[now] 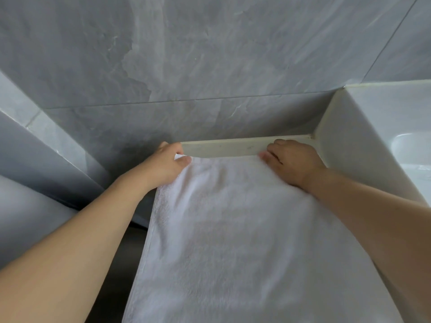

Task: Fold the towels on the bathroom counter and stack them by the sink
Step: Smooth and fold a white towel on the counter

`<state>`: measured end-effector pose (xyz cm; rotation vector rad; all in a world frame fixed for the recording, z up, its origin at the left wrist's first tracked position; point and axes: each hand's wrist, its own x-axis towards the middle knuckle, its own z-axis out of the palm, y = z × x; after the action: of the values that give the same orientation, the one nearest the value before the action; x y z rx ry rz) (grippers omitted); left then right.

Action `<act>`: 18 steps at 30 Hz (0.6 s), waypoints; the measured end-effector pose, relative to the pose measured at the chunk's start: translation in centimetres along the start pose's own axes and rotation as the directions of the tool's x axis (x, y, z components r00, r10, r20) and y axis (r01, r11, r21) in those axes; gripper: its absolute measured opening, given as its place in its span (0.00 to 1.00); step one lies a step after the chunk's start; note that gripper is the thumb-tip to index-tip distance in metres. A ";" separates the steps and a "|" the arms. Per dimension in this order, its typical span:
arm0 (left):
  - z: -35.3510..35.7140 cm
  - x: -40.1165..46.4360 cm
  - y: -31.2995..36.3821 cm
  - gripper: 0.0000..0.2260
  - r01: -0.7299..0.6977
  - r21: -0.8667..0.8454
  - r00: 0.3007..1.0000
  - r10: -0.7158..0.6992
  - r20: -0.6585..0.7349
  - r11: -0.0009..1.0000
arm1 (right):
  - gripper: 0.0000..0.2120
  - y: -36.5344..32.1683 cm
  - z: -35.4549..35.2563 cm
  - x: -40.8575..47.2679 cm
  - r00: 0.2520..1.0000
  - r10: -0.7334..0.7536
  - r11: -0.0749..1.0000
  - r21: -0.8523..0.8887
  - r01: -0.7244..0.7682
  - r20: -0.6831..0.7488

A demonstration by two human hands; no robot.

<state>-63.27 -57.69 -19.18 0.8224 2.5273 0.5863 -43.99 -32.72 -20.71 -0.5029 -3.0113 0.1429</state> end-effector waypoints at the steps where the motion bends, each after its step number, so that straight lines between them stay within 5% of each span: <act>1: 0.2 0.0 -0.1 0.08 0.006 -0.052 1.000 -0.005 0.001 0.999 | 0.27 0.1 0.0 -0.1 1.000 -0.026 1.000 0.012 0.026 -0.018; 6: 0.3 -0.3 0.4 0.07 -0.039 -0.016 0.998 0.038 -0.042 0.999 | 0.34 0.1 -0.2 -0.1 0.979 -0.203 0.976 0.077 0.203 -0.005; 11: 1.6 -1.5 1.2 0.11 0.000 0.000 0.979 0.000 -0.203 1.000 | 0.24 0.6 0.2 0.4 0.960 -0.279 0.959 0.046 0.280 -0.032; 15: 0.9 -0.9 3.0 0.07 0.014 0.500 0.959 0.130 -0.251 0.866 | 0.18 0.6 0.6 1.1 0.962 -0.270 0.960 0.062 0.271 -0.035; 18: 1.8 -0.5 5.3 0.13 -0.117 0.628 0.905 0.343 -0.251 0.769 | 0.19 0.6 0.6 1.3 0.964 -0.262 0.964 0.035 0.263 -0.038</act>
<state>-59.63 -53.67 -17.87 1.3809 3.0192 -0.0459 -45.07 -31.76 -21.23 -0.0977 -2.9993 0.1738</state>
